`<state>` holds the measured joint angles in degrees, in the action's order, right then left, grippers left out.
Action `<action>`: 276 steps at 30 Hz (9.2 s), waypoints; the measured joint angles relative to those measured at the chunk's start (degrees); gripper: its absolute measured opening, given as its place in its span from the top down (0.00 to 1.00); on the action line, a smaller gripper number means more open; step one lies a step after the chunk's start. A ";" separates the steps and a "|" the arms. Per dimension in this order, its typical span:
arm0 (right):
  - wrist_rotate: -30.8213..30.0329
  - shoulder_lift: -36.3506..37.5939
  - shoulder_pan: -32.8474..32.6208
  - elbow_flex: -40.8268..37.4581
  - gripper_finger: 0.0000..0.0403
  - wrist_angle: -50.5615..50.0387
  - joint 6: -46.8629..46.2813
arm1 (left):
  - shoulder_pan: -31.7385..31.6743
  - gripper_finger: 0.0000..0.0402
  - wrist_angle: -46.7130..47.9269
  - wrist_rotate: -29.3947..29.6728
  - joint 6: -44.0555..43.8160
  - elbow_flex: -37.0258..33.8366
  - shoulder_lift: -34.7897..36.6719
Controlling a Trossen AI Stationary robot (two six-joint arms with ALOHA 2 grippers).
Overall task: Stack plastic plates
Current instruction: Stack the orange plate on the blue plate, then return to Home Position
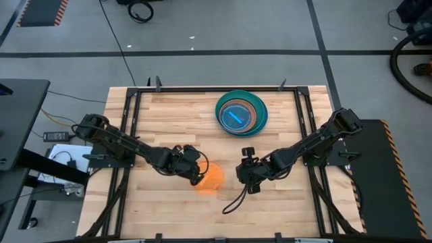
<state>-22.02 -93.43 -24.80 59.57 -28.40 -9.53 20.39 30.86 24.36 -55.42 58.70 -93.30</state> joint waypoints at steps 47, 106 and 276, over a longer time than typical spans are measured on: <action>-10.58 15.04 -6.39 -23.41 0.75 17.03 -14.51 | -17.59 1.00 -16.61 -4.09 36.92 2.44 0.23; -6.84 34.51 -2.43 -40.11 0.81 32.24 -7.01 | -40.23 0.62 -4.65 -24.72 45.00 5.66 -7.21; 5.98 69.04 22.81 -43.07 0.93 38.57 -3.53 | -19.54 0.57 -34.03 -28.14 46.80 -28.90 34.88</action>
<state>-16.04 -24.39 -1.99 16.50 10.17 -13.06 0.85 -3.17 -3.78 -8.63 29.80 -58.42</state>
